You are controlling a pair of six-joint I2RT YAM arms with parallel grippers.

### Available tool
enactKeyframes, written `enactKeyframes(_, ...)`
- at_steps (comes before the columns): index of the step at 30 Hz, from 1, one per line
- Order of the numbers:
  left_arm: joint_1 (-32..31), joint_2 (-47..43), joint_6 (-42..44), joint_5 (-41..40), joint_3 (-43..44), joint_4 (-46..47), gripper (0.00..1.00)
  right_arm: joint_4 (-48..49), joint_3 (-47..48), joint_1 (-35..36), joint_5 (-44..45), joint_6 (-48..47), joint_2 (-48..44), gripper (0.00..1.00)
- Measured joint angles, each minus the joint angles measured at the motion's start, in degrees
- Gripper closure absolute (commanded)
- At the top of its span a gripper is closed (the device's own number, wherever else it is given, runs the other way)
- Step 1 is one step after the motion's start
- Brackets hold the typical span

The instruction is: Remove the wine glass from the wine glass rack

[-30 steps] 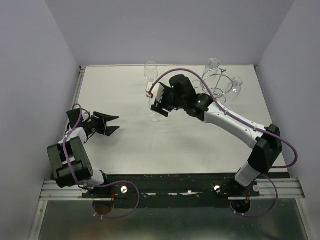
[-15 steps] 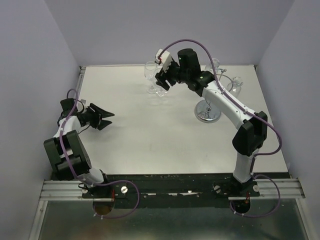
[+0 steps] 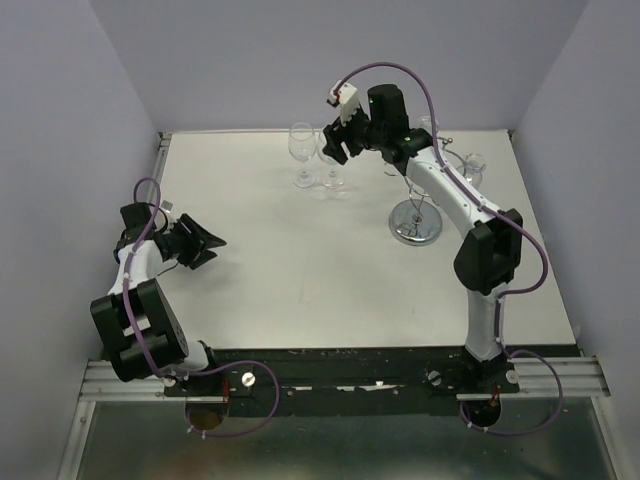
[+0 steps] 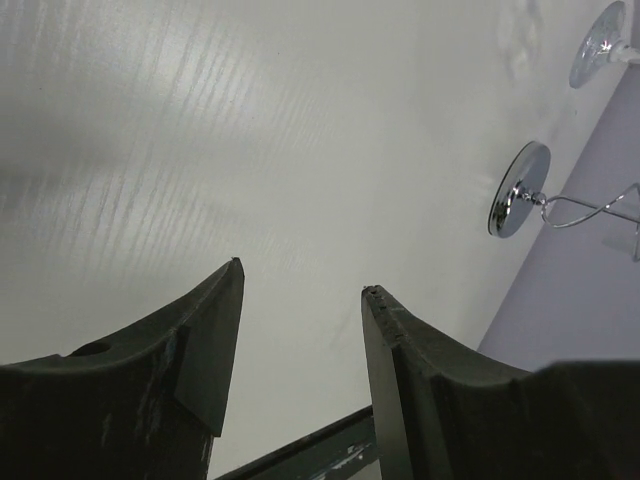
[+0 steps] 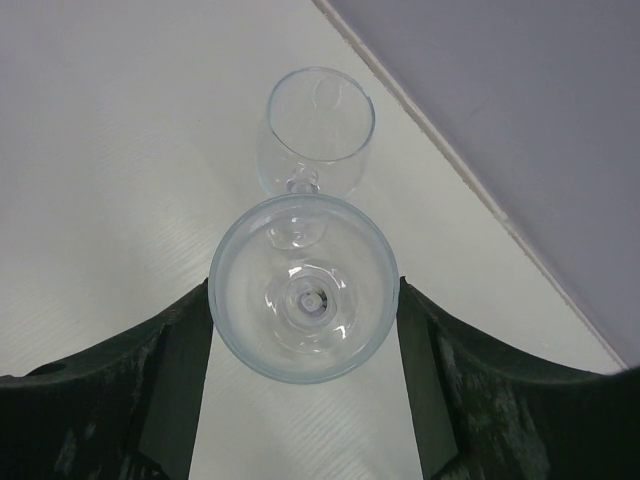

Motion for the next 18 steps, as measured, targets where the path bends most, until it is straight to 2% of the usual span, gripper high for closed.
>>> enactKeyframes(9, 0.0, -1.4, 4.7, -2.7, -0.3, -2.7, 0.41, -0.1, 3.1, -1.6, -1.1, 3.1, 4.0, 0.46)
enactKeyframes(18, 0.0, -2.8, 5.8, -3.7, -1.4, -3.4, 0.41, 0.4, 6.3, -2.2, -1.3, 5.2, 8.8, 0.47)
